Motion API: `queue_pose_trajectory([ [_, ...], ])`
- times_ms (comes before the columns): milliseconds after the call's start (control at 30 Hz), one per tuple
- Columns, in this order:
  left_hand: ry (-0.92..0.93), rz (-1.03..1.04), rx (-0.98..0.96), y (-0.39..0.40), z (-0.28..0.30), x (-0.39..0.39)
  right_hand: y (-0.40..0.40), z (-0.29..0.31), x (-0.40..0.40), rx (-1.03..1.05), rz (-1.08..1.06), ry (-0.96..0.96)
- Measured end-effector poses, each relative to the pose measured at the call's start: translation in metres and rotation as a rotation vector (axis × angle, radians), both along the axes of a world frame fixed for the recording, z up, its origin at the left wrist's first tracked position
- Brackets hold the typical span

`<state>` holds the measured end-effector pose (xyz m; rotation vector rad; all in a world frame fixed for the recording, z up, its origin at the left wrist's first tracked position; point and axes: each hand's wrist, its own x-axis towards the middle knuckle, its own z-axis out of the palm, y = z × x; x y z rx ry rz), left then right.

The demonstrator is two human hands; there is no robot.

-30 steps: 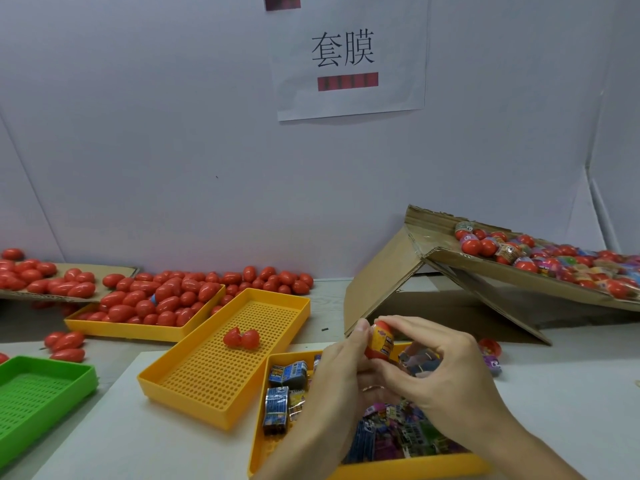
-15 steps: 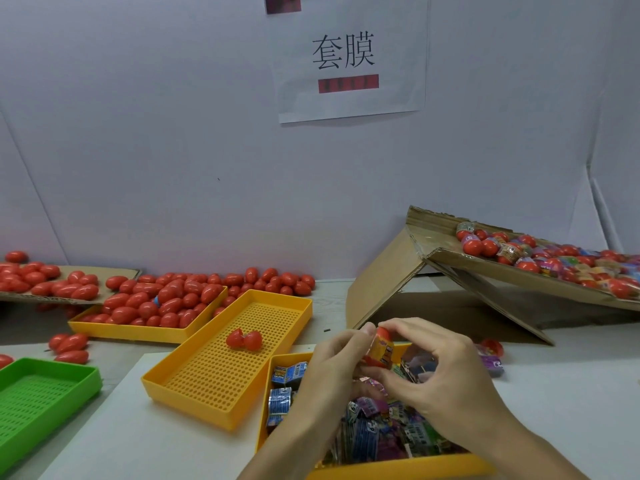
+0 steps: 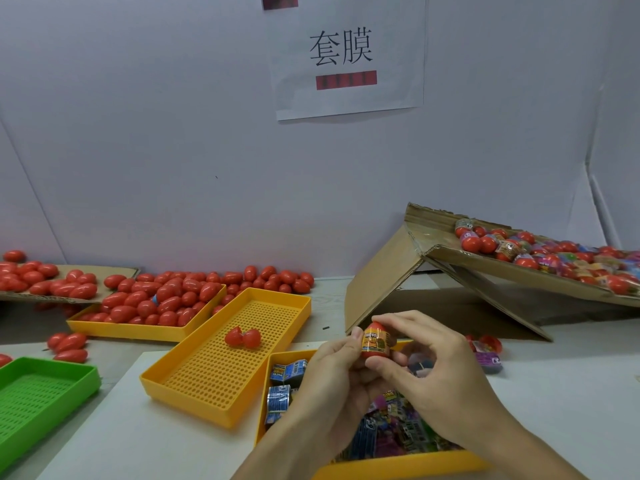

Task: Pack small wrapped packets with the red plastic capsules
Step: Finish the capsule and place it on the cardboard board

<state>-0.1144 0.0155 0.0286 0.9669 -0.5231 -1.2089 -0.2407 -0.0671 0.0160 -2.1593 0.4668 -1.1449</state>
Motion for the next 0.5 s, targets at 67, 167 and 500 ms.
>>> queue_pose_trajectory([
  [67, 0.001, 0.002, -0.001, -0.0004, -0.0008, 0.0, -0.0001, 0.0002, 0.0004, 0.016, 0.001, 0.002],
  [167, -0.004, 0.01, -0.007, -0.0018, -0.0032, 0.0, 0.0, 0.0002, 0.0006, 0.033, 0.002, 0.001],
  [500, -0.111, 0.065, -0.108, -0.0057, -0.005, -0.0024, -0.0024, -0.0021, 0.0015, 0.127, 0.055, -0.035],
])
